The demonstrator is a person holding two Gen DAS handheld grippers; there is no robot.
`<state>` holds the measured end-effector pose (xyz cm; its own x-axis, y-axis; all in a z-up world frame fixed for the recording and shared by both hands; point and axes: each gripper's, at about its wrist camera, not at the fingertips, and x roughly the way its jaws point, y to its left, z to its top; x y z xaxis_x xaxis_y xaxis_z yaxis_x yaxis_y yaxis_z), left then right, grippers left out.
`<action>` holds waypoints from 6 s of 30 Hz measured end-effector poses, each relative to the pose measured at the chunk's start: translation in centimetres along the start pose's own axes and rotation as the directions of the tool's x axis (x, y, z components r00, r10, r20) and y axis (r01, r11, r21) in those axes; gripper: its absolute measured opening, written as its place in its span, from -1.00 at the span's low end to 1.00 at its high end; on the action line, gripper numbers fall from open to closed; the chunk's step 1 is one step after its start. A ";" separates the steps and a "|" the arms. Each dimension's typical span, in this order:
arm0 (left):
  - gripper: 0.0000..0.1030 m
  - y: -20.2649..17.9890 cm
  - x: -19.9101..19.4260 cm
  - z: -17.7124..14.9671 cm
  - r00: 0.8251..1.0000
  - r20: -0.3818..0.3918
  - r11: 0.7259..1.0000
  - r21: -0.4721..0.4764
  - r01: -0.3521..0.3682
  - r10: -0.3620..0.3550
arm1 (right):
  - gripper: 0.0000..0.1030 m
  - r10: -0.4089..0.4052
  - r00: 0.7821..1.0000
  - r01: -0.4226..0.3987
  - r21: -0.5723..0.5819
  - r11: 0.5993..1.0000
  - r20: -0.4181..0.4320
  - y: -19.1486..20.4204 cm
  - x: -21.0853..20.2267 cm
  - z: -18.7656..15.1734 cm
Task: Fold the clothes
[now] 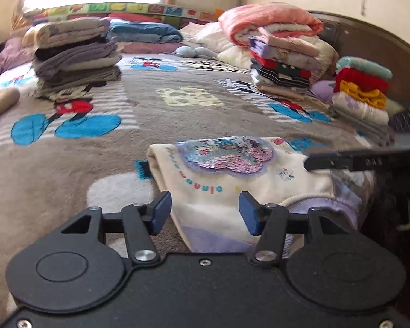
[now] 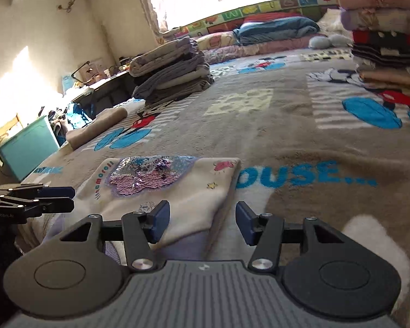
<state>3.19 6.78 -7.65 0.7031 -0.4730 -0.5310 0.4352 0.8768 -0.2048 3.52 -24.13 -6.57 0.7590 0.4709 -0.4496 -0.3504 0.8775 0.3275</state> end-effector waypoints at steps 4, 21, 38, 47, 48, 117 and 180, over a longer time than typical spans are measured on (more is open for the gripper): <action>0.08 2.4 -0.4 -0.3 0.998 -0.032 0.971 -0.234 0.043 -0.052 | 0.09 0.000 0.999 -0.001 0.033 0.999 0.038 0.2 -1.2 -0.5; 0.05 -3.8 1.1 -1.5 0.998 -0.069 0.998 0.065 0.005 -0.001 | -0.23 0.044 0.999 -0.043 0.063 0.997 -0.021 0.9 0.1 -3.6; 0.04 -0.5 -1.0 -0.9 1.000 -0.006 0.982 -0.189 0.029 -0.031 | 0.13 0.041 0.997 -0.057 0.241 0.969 0.069 -0.4 -3.3 -3.1; 0.04 2.3 1.2 -1.8 0.987 -0.095 0.905 -0.418 0.079 -0.130 | 0.24 0.183 0.983 -0.152 0.487 0.860 -0.015 -2.4 1.0 -4.2; 0.03 2.3 1.6 -1.7 0.985 -0.090 0.895 -0.435 0.093 -0.146 | 0.24 0.187 0.982 -0.158 0.508 0.847 -0.007 -2.6 1.3 -4.1; -0.57 -15.8 25.4 36.2 0.722 0.230 0.721 -0.102 0.685 -0.653 | -0.54 0.009 0.772 -0.246 0.286 0.926 0.635 -29.1 -7.3 25.0; 1.00 -29.4 12.2 34.9 0.986 0.166 0.991 0.128 -0.039 0.017 | 1.00 -0.597 0.796 0.516 0.401 0.757 0.103 -12.2 -15.3 23.1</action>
<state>18.64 -27.84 20.61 0.7939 -0.4659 -0.3908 0.4761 0.8760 -0.0771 8.88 -44.16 15.46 0.8694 -0.1586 -0.4679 0.3467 0.8706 0.3492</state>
